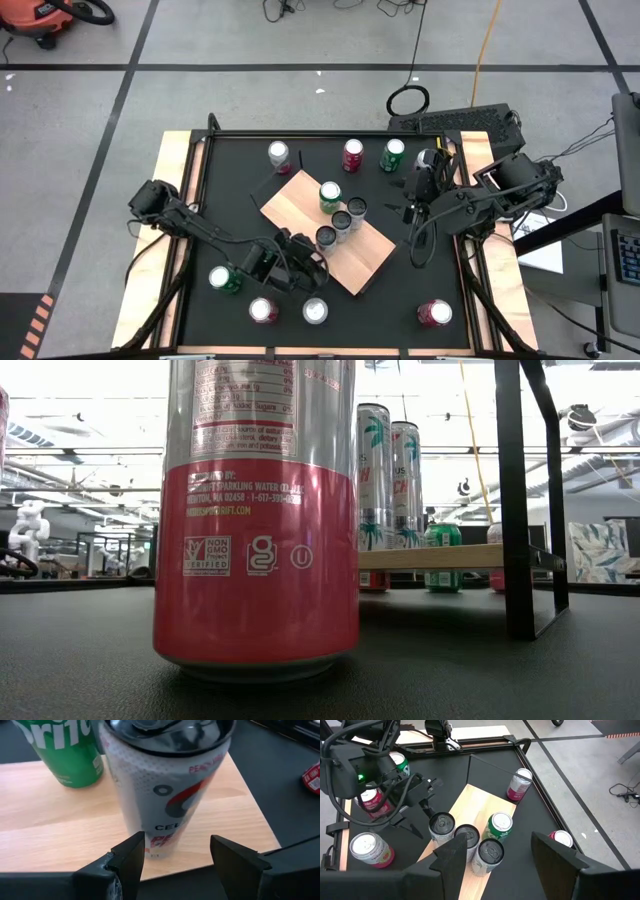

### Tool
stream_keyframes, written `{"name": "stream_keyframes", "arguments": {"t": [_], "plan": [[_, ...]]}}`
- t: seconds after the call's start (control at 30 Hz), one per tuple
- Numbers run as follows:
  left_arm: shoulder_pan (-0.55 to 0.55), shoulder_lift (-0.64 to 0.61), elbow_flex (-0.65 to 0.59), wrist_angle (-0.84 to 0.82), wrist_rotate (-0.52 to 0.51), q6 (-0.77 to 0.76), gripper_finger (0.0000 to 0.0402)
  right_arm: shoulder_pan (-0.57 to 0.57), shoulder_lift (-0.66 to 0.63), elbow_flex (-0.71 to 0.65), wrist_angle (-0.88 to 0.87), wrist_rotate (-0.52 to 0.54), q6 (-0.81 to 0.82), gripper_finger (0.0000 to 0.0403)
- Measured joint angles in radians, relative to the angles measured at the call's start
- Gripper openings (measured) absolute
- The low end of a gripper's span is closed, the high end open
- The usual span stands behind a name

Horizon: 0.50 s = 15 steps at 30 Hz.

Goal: Place canned beverage on shelf
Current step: Put the white soda can aligned with the other white soda can

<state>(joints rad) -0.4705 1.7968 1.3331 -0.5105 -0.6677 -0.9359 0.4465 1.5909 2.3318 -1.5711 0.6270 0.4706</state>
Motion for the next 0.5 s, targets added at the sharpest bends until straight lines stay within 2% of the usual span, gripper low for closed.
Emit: {"name": "stream_keyframes", "arguments": {"t": [0.23, 0.33, 0.5], "plan": [[-0.004, -0.085, 0.000, -0.160, 0.006, -0.228, 0.0237, 0.000, 0.000, 0.000, 0.000, 0.000, 0.017, 0.0196], [-0.006, -0.142, 0.000, -0.160, 0.003, -0.203, 0.0251, 0.000, 0.000, 0.000, 0.000, 0.000, 0.017, 0.0196], [-0.025, -0.172, 0.003, -0.015, -0.077, -0.052, 0.0275, 0.000, 0.000, 0.000, 0.000, 0.001, -0.003, 0.0196]]}}
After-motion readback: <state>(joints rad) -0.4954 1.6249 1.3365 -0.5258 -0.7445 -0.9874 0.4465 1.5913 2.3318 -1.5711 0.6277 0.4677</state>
